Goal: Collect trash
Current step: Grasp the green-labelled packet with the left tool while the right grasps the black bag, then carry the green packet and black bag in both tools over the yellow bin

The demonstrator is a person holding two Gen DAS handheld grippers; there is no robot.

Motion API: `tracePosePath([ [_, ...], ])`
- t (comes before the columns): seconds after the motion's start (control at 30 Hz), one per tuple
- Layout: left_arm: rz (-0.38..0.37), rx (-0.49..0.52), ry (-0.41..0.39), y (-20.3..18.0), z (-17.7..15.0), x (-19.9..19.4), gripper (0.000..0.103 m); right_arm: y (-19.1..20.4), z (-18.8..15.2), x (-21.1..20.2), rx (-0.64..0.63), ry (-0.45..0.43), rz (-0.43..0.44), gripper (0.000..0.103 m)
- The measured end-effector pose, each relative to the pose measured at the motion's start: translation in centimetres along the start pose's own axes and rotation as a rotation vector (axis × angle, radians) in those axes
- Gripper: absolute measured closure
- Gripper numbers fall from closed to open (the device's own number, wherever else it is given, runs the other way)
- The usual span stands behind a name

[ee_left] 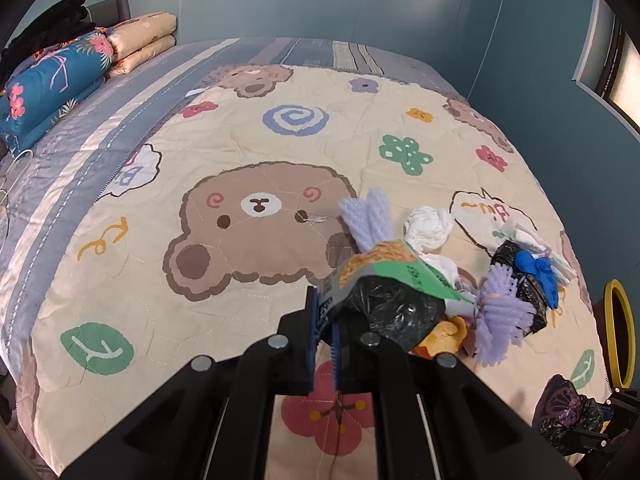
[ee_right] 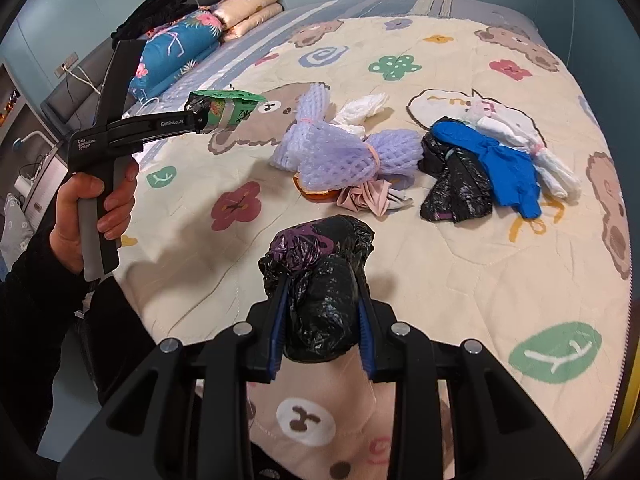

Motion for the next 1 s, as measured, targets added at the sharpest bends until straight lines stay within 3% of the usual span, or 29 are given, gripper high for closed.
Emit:
tracePosePath([
  [0.4, -0.044, 0.022, -0.051, -3.2, 1.2, -3.6, 0.098, -1.7, -0.7, -5.3, 0.029, -0.098, -0.01, 0.074],
  [1.0, -0.166, 0.123, -0.042, -13.3, 1.3, -5.0, 0.098, -7.9, -2.5, -10.9, 0.143, -0.201, -0.046, 0.074],
])
Point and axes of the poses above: each gripper's, at about its wrist camera, not at the fingertips, and x roughly the way its jaws point, y to its left, z to its top, the point moved 7 cm from there along x, roughly the way its jaws point, and after that the axes turned 9 degrees about x, right-handed, at the moved point
